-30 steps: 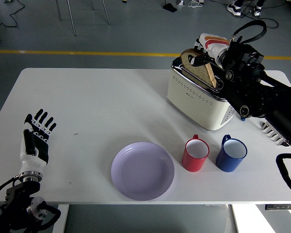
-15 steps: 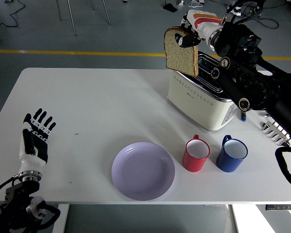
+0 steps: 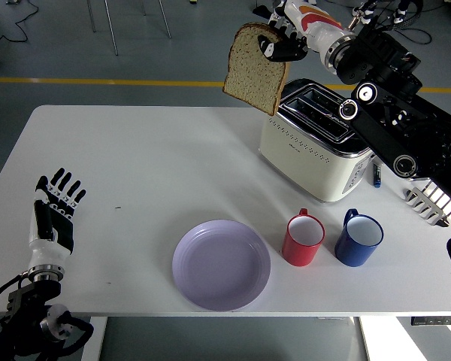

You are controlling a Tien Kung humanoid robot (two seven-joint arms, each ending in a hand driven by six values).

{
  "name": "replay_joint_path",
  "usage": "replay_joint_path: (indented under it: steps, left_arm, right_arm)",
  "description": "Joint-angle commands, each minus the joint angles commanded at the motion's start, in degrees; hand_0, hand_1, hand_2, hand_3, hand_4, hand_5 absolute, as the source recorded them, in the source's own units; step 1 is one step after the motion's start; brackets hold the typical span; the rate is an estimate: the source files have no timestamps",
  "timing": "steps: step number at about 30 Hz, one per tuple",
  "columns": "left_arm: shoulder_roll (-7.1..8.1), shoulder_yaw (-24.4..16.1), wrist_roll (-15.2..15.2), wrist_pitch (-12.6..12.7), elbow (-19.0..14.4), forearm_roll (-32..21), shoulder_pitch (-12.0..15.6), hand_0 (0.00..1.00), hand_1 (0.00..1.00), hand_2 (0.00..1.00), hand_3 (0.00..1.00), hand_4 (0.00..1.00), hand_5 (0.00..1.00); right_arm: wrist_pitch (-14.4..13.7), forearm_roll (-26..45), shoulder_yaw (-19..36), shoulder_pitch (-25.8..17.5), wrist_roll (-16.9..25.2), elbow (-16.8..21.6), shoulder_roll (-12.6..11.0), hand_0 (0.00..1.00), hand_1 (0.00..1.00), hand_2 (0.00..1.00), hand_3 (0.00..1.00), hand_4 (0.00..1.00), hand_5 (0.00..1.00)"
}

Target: Push plate across desktop,pick up the break from the machine,place the break in the plate

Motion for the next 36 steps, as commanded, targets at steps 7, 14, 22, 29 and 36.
replay_joint_path:
  steps: [7,14,22,29,36]
  left_arm:
    - [-0.03,-0.2,0.0,0.0,-0.1,0.1,0.1,0.799,0.851,0.912,0.853,0.615,0.998]
    - [-0.19,-0.3,0.0,0.1,0.0,0.1,0.5,0.8,0.851,0.912,0.853,0.613,0.998]
    - [-0.26,-0.1,-0.1,0.1,0.1,0.2,0.8,0.801,0.85,0.911,0.853,0.61,0.998]
    - [-0.22,0.3,-0.1,0.1,0.2,0.2,0.9,0.8,0.85,0.911,0.848,0.596,0.998]
    - [-0.22,0.4,-0.1,0.1,0.3,0.2,0.9,0.8,0.848,0.909,0.847,0.59,0.998]
  right_arm:
    - [1.5,12.4,-2.3,-2.9,-2.3,6.2,-2.4,0.163,0.246,0.349,0.41,0.492,0.165]
    - [4.5,20.9,-7.2,-7.3,-3.8,11.7,-4.9,0.16,0.244,0.347,0.405,0.484,0.162]
    - [5.1,24.1,-11.9,-10.1,-3.9,14.8,-5.8,0.161,0.243,0.345,0.403,0.478,0.161]
    - [5.0,26.1,-15.7,-12.6,-3.7,16.6,-6.2,0.157,0.241,0.344,0.403,0.461,0.155]
    - [4.4,27.1,-17.9,-14.2,-3.4,17.2,-6.0,0.159,0.243,0.341,0.401,0.443,0.151]
